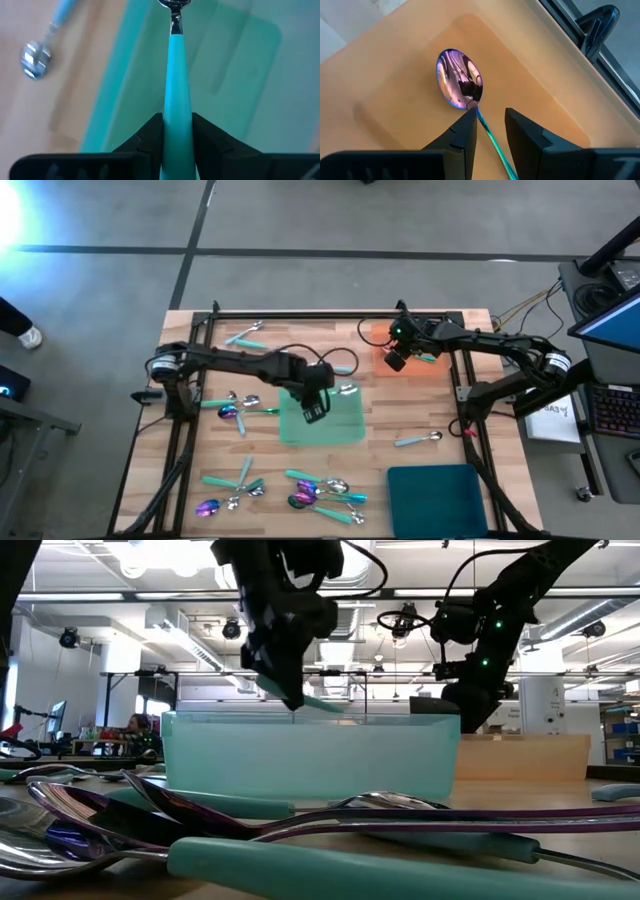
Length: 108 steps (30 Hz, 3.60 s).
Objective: Sort silverware by color (type)
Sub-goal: Put the green spoon into the green bin, then adjust the green bin
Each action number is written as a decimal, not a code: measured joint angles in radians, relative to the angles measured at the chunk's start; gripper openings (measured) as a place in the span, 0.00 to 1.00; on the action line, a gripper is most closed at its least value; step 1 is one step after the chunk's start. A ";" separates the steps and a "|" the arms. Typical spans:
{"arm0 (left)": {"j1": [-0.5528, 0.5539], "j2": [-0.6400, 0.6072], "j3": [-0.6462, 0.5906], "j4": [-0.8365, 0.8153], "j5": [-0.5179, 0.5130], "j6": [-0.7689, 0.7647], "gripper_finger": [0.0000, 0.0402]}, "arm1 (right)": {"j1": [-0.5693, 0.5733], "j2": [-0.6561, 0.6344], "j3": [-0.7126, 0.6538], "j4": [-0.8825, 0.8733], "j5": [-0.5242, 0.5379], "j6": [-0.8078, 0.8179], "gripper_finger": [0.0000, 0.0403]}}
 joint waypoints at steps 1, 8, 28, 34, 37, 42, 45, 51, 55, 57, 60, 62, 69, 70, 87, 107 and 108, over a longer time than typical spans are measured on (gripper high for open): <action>-0.002 0.000 -0.001 -0.001 0.016 -0.009 0.17 | 0.000 0.000 0.000 0.000 0.000 0.000 0.23; -0.025 0.019 -0.010 0.034 0.052 -0.026 0.23 | 0.000 0.000 0.000 -0.001 0.000 0.000 0.23; -0.037 -0.068 -0.160 0.047 0.079 -0.053 0.24 | 0.000 0.000 0.000 -0.001 0.000 0.051 0.23; -0.048 -0.273 -0.461 0.308 0.079 -0.213 0.24 | 0.000 0.000 0.000 -0.002 0.000 0.084 0.23; -0.053 -0.370 -0.587 0.365 0.079 -0.314 0.24 | 0.000 0.000 0.000 -0.003 0.000 0.118 0.23; -0.057 -0.517 -0.730 0.365 0.015 -0.397 0.24 | 0.000 0.000 0.000 -0.002 0.000 0.141 0.23; -0.045 -0.586 -0.785 0.342 -0.126 -0.401 0.24 | 0.000 0.000 0.000 -0.002 0.000 0.143 0.23; -0.002 -0.657 -0.808 0.363 -0.191 -0.400 0.24 | 0.001 0.000 0.000 -0.005 0.000 0.140 0.23; -0.007 -0.635 -0.785 0.423 -0.114 -0.397 0.24 | 0.001 0.000 0.000 -0.005 0.000 0.129 0.23; -0.019 -0.609 -0.759 0.419 -0.101 -0.396 0.24 | 0.000 0.000 0.000 -0.005 0.000 0.123 0.23; -0.033 -0.590 -0.699 0.398 -0.146 -0.362 0.24 | 0.000 0.000 0.000 -0.004 0.000 0.112 0.23; -0.036 -0.589 -0.647 0.325 -0.209 -0.348 0.24 | 0.000 0.000 0.000 -0.004 0.000 0.111 0.23; -0.037 -0.589 -0.572 -0.094 -0.344 -0.503 0.24 | 0.000 0.000 0.000 -0.004 0.000 0.083 0.23; -0.037 -0.589 -0.581 -0.111 -0.344 -0.533 0.24 | 0.000 0.000 0.000 -0.004 0.000 0.083 0.23; -0.091 -0.587 -0.720 0.077 -0.142 -0.721 0.23 | 0.000 0.000 0.000 -0.004 0.000 0.059 0.23; -0.150 -0.565 -0.660 0.348 0.041 -0.639 0.20 | 0.000 0.000 -0.011 -0.004 0.000 0.047 0.23; -0.157 -0.555 -0.660 0.371 0.095 -0.632 0.20 | 0.000 0.000 -0.013 -0.003 0.000 0.047 0.23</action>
